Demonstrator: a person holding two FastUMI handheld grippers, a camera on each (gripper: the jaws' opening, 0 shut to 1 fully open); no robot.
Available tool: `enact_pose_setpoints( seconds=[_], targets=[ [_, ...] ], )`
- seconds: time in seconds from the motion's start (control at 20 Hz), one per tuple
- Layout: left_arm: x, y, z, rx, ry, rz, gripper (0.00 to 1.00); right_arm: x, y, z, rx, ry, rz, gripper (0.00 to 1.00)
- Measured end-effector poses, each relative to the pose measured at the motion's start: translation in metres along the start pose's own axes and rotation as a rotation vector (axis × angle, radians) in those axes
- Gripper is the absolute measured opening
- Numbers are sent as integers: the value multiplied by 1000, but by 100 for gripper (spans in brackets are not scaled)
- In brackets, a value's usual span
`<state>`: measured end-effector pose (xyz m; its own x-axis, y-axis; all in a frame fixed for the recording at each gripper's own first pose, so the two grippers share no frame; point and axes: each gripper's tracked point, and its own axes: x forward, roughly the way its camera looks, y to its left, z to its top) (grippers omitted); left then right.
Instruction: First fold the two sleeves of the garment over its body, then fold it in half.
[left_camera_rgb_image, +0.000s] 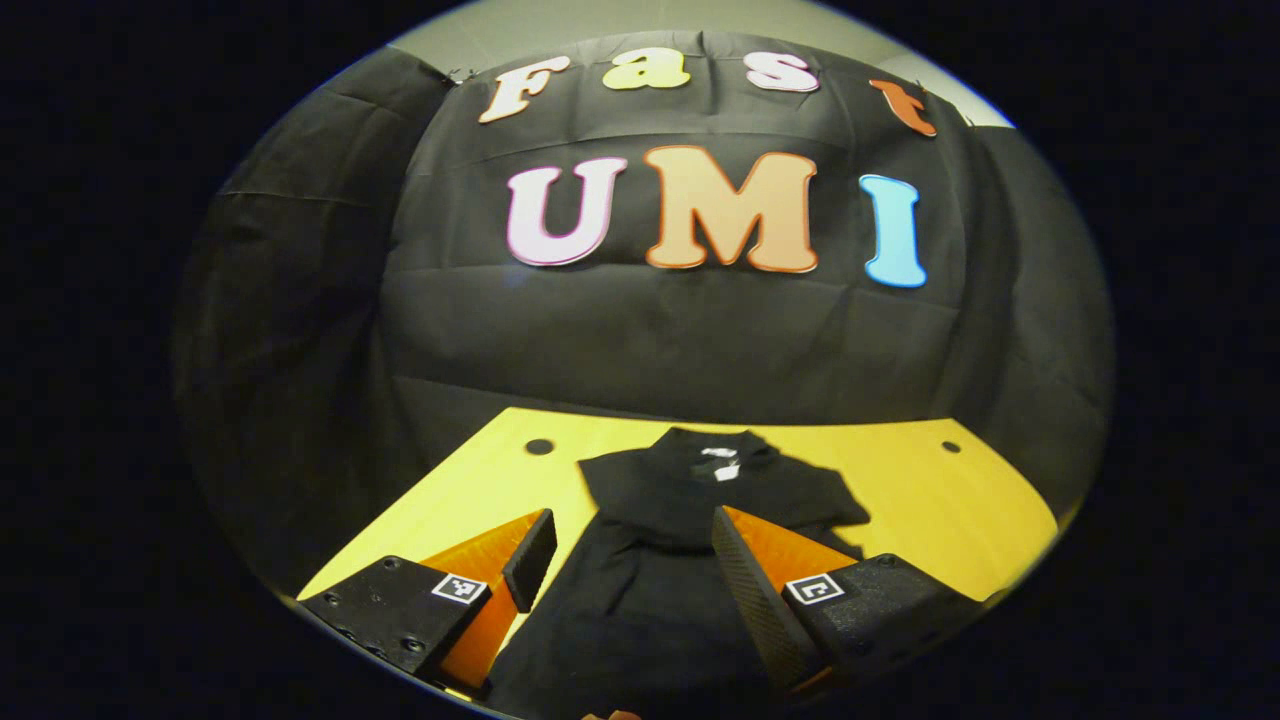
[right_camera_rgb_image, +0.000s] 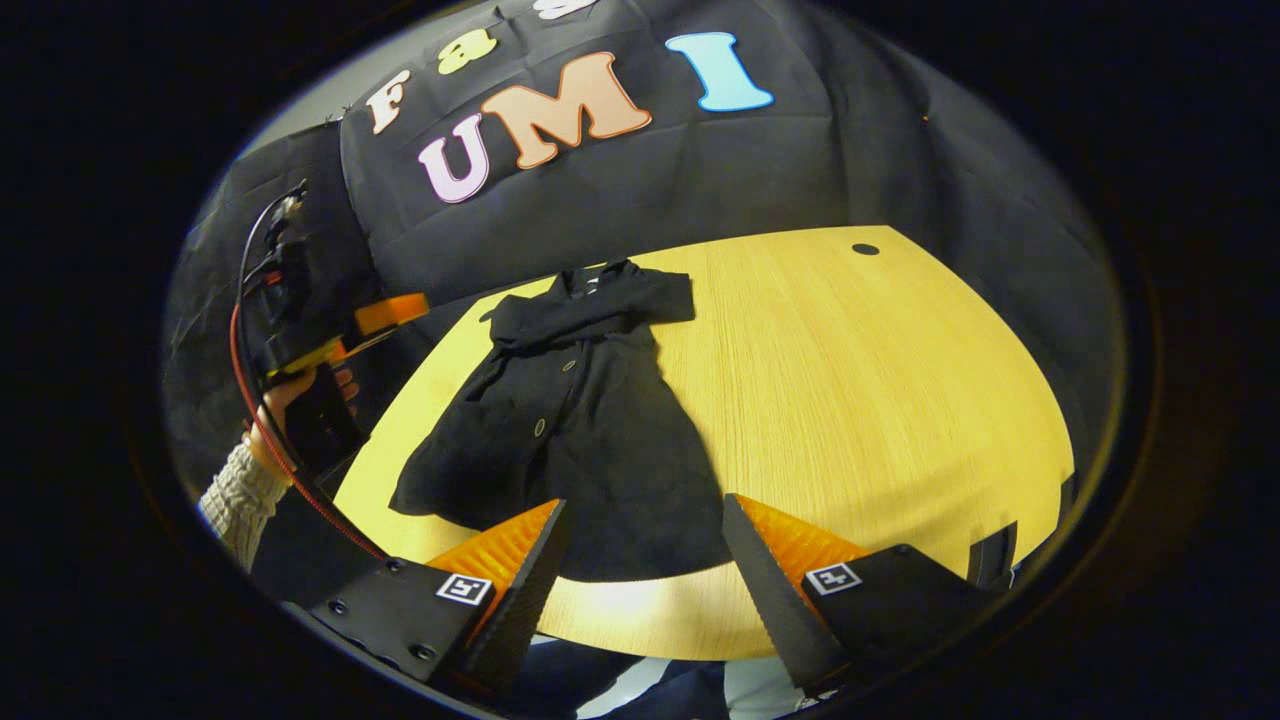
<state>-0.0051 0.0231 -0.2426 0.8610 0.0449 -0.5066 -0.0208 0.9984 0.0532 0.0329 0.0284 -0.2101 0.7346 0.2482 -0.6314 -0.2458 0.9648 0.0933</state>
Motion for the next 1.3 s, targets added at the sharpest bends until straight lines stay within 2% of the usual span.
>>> enact_pose_setpoints(
  seconds=[0.05,0.1,0.4,0.75,1.0,1.25,1.3],
  targets=[
    [-13,13,-11,3,17,28,90,4,0,-4,-10,10,7,92],
    [-26,24,-24,8,40,51,92,8,1,-5,-28,15,13,98],
    [-79,45,-90,24,158,148,93,45,-1,-12,-142,23,-32,98],
    [-96,35,-157,72,329,100,92,70,-5,-34,-156,72,-87,98],
    [-90,28,-174,92,384,55,92,78,-8,-60,-120,143,-109,98],
    [-90,31,-198,104,441,34,92,79,-9,-59,-151,119,-152,97],
    [-89,31,-202,98,455,30,92,80,-9,-59,-157,119,-159,92]
  ],
)
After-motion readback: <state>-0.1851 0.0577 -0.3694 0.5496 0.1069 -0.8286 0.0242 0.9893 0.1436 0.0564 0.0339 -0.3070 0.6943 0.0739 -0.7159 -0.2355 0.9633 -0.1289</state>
